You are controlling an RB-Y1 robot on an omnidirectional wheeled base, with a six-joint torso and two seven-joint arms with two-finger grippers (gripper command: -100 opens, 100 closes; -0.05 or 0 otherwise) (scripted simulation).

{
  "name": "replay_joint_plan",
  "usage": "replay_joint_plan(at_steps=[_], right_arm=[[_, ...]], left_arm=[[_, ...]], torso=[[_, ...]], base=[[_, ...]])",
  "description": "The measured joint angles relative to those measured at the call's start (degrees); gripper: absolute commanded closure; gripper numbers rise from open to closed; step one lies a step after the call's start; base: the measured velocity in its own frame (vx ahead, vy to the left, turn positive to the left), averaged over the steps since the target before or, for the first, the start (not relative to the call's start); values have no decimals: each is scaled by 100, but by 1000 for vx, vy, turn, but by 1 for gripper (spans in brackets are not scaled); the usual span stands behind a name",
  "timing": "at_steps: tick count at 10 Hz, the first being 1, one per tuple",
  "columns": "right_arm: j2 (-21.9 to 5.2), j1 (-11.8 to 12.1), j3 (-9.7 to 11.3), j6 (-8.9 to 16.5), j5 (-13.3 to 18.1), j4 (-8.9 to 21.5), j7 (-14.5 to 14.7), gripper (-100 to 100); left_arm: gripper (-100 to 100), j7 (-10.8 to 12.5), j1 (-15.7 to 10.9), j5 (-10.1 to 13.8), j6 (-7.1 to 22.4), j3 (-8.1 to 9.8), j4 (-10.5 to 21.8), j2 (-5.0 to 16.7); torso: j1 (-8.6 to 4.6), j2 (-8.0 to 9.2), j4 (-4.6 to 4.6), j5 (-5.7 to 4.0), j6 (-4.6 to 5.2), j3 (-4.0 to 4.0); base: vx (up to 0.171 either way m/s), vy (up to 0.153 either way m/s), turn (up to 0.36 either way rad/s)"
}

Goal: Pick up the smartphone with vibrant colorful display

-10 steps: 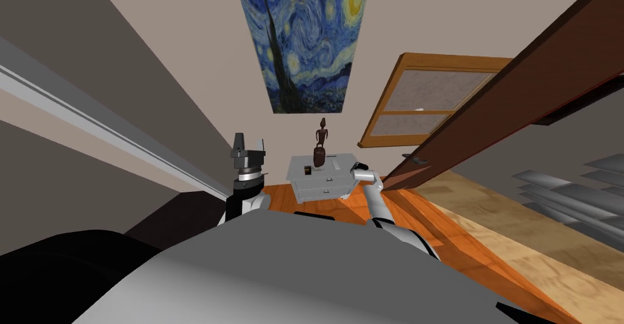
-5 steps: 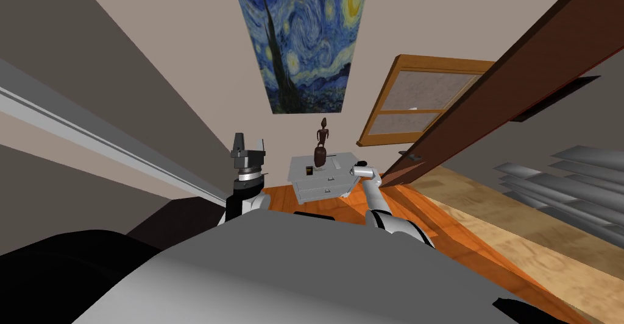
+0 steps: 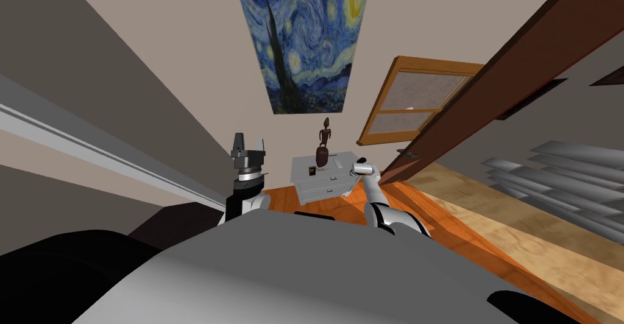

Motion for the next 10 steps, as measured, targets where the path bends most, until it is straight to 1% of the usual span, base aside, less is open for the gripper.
replay_joint_plan(at_steps=[1,2,3,4,5,6,7,8,9,10], right_arm=[[-27,-162,-49,168,-12,165,-60,-100],[-38,-267,-73,308,-9,353,-115,-100],[-31,-297,-76,413,-1,419,-141,-100],[-59,-439,-121,560,-20,578,-183,-100],[-82,-525,-149,720,-34,683,-213,-100],[-112,-668,-199,883,-57,842,-256,-100],[-122,-722,-227,1071,-73,886,-281,-100],[-143,-860,-271,1266,-90,992,-325,-100],[-144,-928,-292,1440,-93,1072,-364,-100],[-157,-988,-299,1487,-96,1201,-383,-100]], left_arm=[[0,0,0,0,0,0,0,0],[0,0,0,0,0,0,0,0],[0,0,0,0,0,0,0,1],[0,0,1,0,0,0,0,0],[0,0,0,0,0,0,0,0],[0,0,0,0,0,0,0,0],[0,0,0,0,0,0,0,0],[0,0,0,0,0,0,0,0],[0,0,0,0,0,0,0,0],[0,0,0,0,0,0,0,1]], torso=[[15,-2,1,3,0,-1],[10,-5,-1,3,-1,-3],[-19,-5,-1,-3,0,-2],[-12,-6,-1,-3,2,-3],[-9,-2,0,-2,0,-1],[12,-1,0,2,-1,0],[11,-6,-1,3,-1,-3],[16,-7,-1,4,-1,-4],[3,-8,-1,2,-1,-4],[-24,-9,-1,-4,0,-5]], base=[[1,152,-47],[-3,58,6],[2,95,-89],[-14,111,-55],[-16,168,-63],[5,158,-46],[2,166,-63],[2,129,-36],[4,50,5],[11,98,-40]])
